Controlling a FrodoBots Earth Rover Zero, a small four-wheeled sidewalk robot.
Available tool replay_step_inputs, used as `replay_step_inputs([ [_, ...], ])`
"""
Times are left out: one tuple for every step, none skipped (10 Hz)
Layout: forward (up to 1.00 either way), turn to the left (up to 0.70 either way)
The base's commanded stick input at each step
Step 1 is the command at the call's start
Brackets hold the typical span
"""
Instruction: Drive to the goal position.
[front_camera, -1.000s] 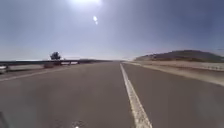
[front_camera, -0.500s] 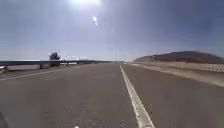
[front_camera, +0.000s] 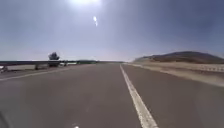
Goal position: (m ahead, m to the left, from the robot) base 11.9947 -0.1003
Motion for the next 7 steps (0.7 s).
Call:
replay_step_inputs([
  [1.00,0.00],
  [1.00,0.00],
  [1.00,0.00],
  [1.00,0.00],
  [1.00,0.00],
  [1.00,0.00],
  [1.00,0.00],
])
